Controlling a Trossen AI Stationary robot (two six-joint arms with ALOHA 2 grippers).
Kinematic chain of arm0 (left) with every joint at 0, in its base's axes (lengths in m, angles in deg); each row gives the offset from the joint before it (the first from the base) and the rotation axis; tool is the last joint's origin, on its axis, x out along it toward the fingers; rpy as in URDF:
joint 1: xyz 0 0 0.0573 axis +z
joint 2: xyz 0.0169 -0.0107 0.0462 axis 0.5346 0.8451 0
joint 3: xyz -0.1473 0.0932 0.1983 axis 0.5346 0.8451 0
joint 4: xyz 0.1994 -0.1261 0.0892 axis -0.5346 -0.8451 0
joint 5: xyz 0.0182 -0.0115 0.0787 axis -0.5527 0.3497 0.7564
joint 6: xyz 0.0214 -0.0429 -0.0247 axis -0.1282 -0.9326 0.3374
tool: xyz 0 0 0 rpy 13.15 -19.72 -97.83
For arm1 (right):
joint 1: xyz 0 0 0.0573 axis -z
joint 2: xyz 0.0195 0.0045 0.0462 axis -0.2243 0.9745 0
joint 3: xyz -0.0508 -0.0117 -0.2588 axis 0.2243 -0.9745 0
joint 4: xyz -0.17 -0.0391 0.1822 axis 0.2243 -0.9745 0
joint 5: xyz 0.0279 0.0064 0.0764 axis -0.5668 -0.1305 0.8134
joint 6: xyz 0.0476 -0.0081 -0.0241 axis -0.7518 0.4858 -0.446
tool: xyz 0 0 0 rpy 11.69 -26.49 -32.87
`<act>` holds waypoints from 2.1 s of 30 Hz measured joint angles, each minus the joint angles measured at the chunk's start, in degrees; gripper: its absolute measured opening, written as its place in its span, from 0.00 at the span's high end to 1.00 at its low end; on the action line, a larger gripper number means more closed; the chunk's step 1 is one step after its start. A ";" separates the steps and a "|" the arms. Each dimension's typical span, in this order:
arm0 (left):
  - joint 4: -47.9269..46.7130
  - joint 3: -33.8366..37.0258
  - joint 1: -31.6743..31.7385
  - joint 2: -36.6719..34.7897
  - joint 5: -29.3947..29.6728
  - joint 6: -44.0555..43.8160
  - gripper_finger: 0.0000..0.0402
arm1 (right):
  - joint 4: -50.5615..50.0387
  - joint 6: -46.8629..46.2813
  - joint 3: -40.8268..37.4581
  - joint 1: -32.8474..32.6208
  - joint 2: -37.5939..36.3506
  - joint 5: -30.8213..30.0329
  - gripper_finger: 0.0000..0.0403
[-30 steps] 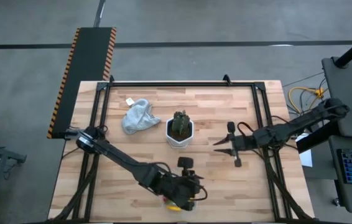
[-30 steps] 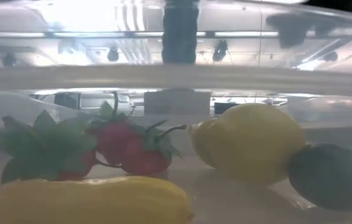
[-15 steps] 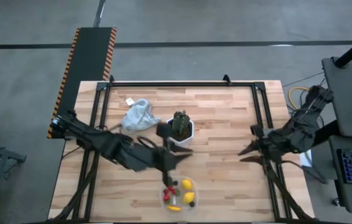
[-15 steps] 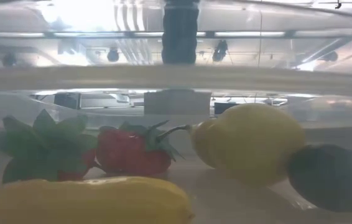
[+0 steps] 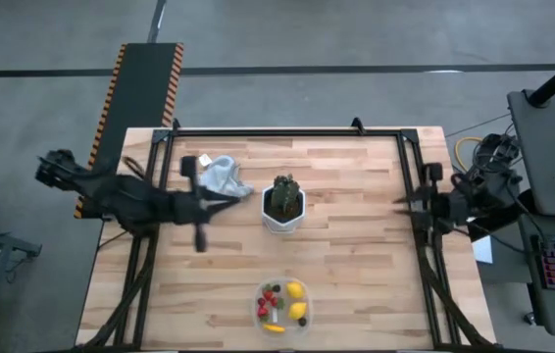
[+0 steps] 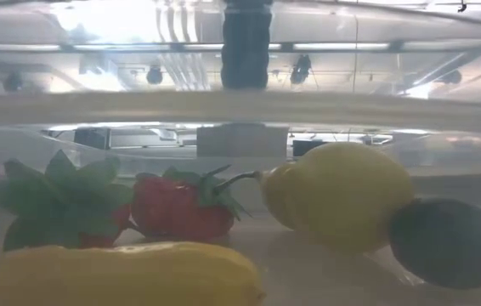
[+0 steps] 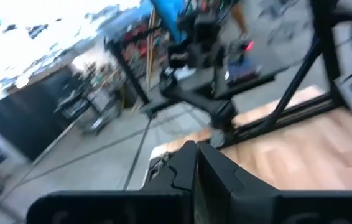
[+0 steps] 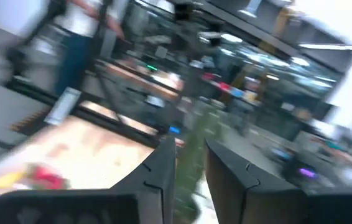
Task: Pick and placing Produce into tupperware
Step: Return to Home Position
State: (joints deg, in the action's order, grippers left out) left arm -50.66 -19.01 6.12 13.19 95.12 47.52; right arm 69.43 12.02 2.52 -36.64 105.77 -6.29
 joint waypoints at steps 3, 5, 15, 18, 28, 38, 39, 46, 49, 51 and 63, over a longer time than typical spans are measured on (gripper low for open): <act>2.82 7.83 -0.02 -8.04 -3.35 0.14 1.00 | -0.07 1.21 0.00 0.02 -0.23 -7.27 0.82; 3.09 12.53 0.00 -13.13 -3.43 -0.55 1.00 | -0.68 0.97 0.00 0.02 -0.28 -10.05 0.83; -0.85 28.94 -0.17 -34.80 -1.34 -5.64 1.00 | -7.82 -6.56 -0.09 0.00 -2.88 -15.29 0.82; 0.21 34.27 -0.17 -42.04 -3.45 -5.56 1.00 | -8.38 -7.00 -0.09 0.02 -3.63 -15.60 0.82; 14.98 54.66 -0.15 -58.41 -14.78 -7.34 1.00 | -8.39 -8.49 -0.15 0.02 -3.49 -15.53 0.82; 25.56 63.42 1.65 -57.78 -15.53 -8.85 1.00 | -8.33 -10.02 -0.37 0.04 -3.45 -15.60 0.83; 27.54 64.47 1.95 -56.67 -16.00 -9.52 1.00 | -8.33 -10.02 -0.51 0.04 -3.45 -15.71 0.83; 33.95 68.51 5.25 -48.88 -17.80 -14.48 1.00 | -8.26 -11.32 -2.40 0.04 -3.43 -17.05 0.83; 33.23 67.06 8.51 -46.72 -19.27 -14.32 1.00 | -8.24 -12.39 -3.25 0.02 -3.45 -17.42 0.83; 31.87 66.67 11.72 -45.93 -20.22 -14.65 1.00 | -8.26 -13.02 -3.69 0.00 -3.43 -17.40 0.83; 22.40 67.44 23.20 -52.88 -29.03 -17.92 1.00 | -8.13 -15.46 -4.96 0.00 -3.43 -16.84 0.81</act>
State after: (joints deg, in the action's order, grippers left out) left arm -28.26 48.43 29.32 -39.69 66.08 29.60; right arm 61.29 -3.45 -2.45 -36.64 102.34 -23.12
